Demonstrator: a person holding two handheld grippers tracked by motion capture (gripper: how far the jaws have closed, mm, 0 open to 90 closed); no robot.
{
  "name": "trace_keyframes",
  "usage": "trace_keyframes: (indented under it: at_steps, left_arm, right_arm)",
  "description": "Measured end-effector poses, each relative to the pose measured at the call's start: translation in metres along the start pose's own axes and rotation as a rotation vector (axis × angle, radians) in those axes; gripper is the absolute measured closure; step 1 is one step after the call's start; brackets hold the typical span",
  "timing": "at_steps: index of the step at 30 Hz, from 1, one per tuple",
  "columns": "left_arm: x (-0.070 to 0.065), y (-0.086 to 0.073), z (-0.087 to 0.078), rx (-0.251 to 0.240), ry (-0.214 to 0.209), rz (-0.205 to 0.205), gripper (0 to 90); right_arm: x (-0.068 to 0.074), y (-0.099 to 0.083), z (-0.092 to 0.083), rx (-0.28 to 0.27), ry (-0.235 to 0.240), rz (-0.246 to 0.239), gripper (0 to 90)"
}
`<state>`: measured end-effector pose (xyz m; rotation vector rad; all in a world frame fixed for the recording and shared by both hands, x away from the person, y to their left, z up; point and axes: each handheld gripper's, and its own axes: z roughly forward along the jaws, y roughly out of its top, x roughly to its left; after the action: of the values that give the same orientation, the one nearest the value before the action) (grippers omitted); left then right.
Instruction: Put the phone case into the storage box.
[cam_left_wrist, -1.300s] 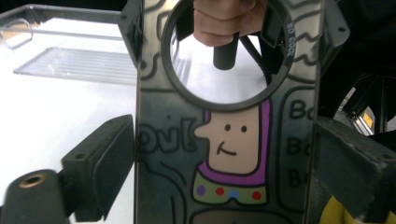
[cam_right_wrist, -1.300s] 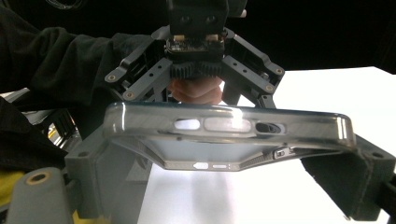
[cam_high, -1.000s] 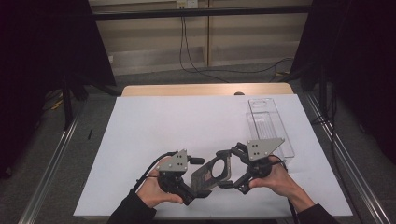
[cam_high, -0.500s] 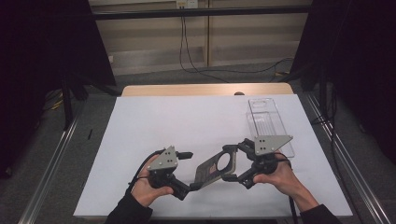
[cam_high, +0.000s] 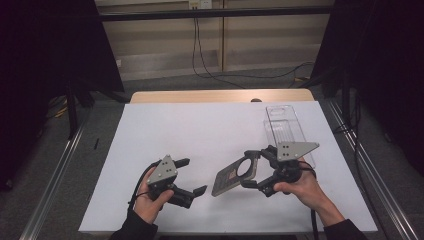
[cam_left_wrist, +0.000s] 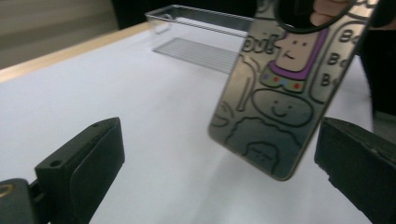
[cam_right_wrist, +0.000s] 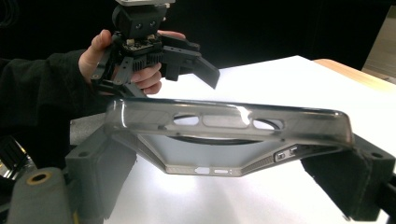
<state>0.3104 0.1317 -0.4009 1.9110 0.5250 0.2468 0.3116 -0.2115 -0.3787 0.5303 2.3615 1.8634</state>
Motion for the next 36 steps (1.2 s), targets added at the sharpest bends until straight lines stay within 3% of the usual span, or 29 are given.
trace_keyframes:
  at_steps: [6, 12, 23, 25, 29, 32, 36]
  left_arm:
    - [0.007, -0.008, -0.012, -0.04, 0.121, -0.042, 1.7]
    - [0.013, -0.018, -0.023, -0.046, 0.182, -0.06, 1.6]
    - [0.009, -0.026, -0.053, -0.151, 0.321, -0.089, 1.8]
    - [0.012, -0.029, -0.056, -0.152, 0.337, -0.102, 1.7]
    - [0.02, -0.039, -0.061, -0.138, 0.376, -0.086, 1.3]
    - [0.023, -0.047, -0.065, -0.14, 0.409, -0.125, 1.1]
    - [0.024, -0.051, -0.075, -0.152, 0.442, -0.127, 1.1]
  right_arm:
    - [-0.002, 0.0, -0.002, 0.004, -0.034, 0.007, 12.0]
    - [-0.004, 0.001, -0.007, -0.005, -0.071, 0.015, 12.1]
    - [-0.007, 0.002, -0.012, -0.005, -0.142, 0.037, 12.0]
    - [-0.007, 0.003, -0.013, -0.007, -0.156, 0.042, 12.0]
    - [-0.009, 0.004, -0.016, -0.012, -0.175, 0.049, 12.1]
    - [-0.012, 0.005, -0.017, -0.016, -0.193, 0.059, 12.1]
    - [-0.013, 0.008, -0.022, -0.019, -0.214, 0.059, 12.1]
